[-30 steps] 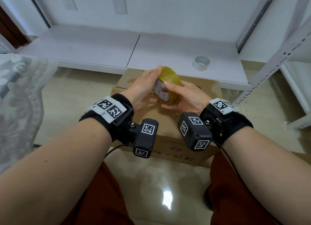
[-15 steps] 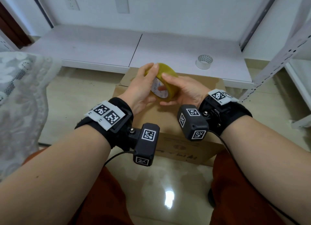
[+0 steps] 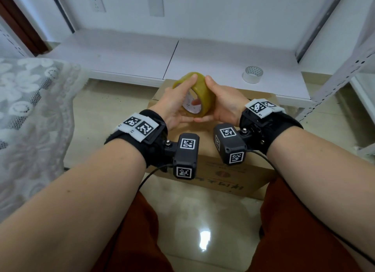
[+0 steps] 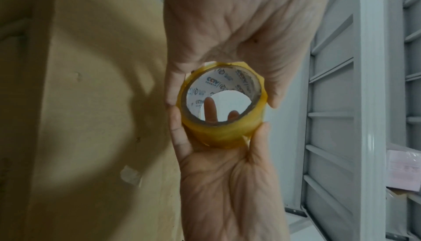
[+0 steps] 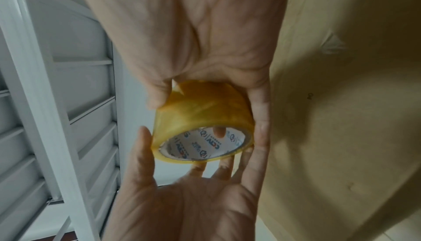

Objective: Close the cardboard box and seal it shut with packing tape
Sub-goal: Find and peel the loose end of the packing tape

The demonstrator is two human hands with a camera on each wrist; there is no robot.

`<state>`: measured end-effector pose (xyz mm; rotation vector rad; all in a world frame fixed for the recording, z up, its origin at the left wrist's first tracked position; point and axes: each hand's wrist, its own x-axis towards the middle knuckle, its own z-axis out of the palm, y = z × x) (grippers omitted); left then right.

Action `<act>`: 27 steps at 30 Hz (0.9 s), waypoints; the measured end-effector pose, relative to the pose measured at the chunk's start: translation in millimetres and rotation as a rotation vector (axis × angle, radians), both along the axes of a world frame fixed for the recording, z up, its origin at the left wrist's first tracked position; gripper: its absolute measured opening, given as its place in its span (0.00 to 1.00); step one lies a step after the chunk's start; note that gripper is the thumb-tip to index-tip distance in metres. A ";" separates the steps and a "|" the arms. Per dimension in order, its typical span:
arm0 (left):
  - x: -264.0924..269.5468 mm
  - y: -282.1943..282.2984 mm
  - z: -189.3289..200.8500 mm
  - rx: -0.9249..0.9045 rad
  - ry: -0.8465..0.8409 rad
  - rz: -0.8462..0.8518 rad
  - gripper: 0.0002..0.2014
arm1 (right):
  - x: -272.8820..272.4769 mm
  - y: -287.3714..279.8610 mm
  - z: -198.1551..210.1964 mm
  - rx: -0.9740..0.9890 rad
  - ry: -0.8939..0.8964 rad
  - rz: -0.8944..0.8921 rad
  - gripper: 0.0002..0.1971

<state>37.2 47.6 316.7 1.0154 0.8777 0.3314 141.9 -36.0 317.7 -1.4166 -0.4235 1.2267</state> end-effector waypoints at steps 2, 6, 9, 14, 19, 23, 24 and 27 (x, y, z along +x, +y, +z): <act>1.3 -0.4 1.6 -0.020 0.014 -0.027 0.27 | 2.1 -5.4 -2.0 0.030 0.010 0.066 0.23; 12.1 -6.6 0.3 0.018 0.069 -0.044 0.28 | 6.8 -18.2 -8.6 0.073 0.037 0.067 0.21; 23.2 -14.1 0.0 0.060 0.060 -0.104 0.29 | 10.4 -24.9 -12.9 0.056 0.061 -0.029 0.23; 35.9 -20.8 -2.1 0.080 0.064 -0.144 0.34 | 18.2 -26.6 -10.8 -0.015 0.037 -0.193 0.20; 34.4 -13.0 -5.5 0.115 0.062 -0.143 0.41 | 17.3 -18.0 -13.7 -0.016 0.067 -0.207 0.23; 30.1 -11.2 -6.3 0.098 0.075 -0.117 0.36 | 17.0 -16.5 -16.5 0.020 0.110 -0.157 0.25; 29.7 -11.0 -6.8 0.087 0.080 -0.114 0.34 | 16.7 -17.3 -17.1 0.024 0.115 -0.151 0.25; 28.8 -8.8 -6.4 0.049 0.076 -0.109 0.30 | 16.6 -18.7 -17.2 0.044 0.110 -0.105 0.25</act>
